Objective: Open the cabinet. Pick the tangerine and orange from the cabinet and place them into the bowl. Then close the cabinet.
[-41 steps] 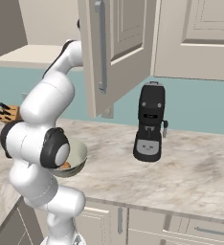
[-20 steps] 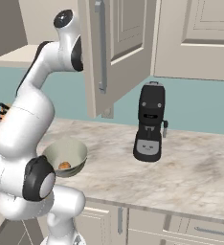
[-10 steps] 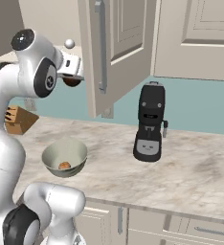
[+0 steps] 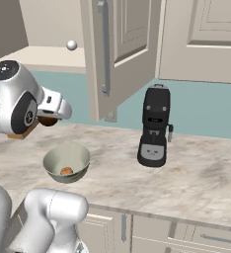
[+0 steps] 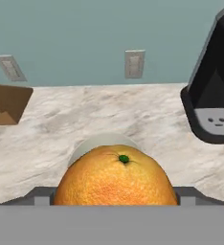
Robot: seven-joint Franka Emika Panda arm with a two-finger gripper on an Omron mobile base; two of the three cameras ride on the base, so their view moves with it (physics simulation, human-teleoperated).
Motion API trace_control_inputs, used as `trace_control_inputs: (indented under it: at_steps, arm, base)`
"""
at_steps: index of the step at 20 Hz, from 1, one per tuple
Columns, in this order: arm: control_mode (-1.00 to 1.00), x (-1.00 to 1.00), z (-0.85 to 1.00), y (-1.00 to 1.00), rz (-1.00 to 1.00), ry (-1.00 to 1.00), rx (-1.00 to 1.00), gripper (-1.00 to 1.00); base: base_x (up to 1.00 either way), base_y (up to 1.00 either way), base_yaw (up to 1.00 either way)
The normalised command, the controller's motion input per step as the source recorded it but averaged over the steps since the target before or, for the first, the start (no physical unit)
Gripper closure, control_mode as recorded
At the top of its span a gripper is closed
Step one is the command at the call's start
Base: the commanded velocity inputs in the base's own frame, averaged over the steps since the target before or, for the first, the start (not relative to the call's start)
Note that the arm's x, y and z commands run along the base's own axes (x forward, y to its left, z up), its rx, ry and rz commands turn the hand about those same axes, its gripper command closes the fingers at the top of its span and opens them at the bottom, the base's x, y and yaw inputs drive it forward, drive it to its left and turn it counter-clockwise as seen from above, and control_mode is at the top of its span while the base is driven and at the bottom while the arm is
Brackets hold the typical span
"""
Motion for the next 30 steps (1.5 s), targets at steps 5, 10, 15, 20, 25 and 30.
trace_control_inputs:
  at_steps: [5,10,15,20,25,30]
  arm:
    - [-1.0,-0.32,-0.84,0.46,0.11,0.29,0.03,1.0]
    - [-1.0,0.04,-0.47,0.35,0.09,0.09,0.0,1.0]
    - [-1.0,0.25,-0.15,0.01,0.0,-0.07,0.0,1.0]
    - [-1.0,0.43,-0.29,0.0,0.0,-0.08,0.0,1.0]
    - [-1.0,0.51,-0.42,0.0,0.0,0.01,0.0,1.0]
    - [-1.0,0.53,-0.6,0.0,0.0,0.16,0.0,1.0]
  base:
    - [0.0,0.0,0.0]
    - [0.0,0.0,0.0]
    - [0.0,0.0,0.0]
    - [0.0,0.0,0.0]
    - [0.0,0.0,0.0]
    - [0.0,0.0,0.0]
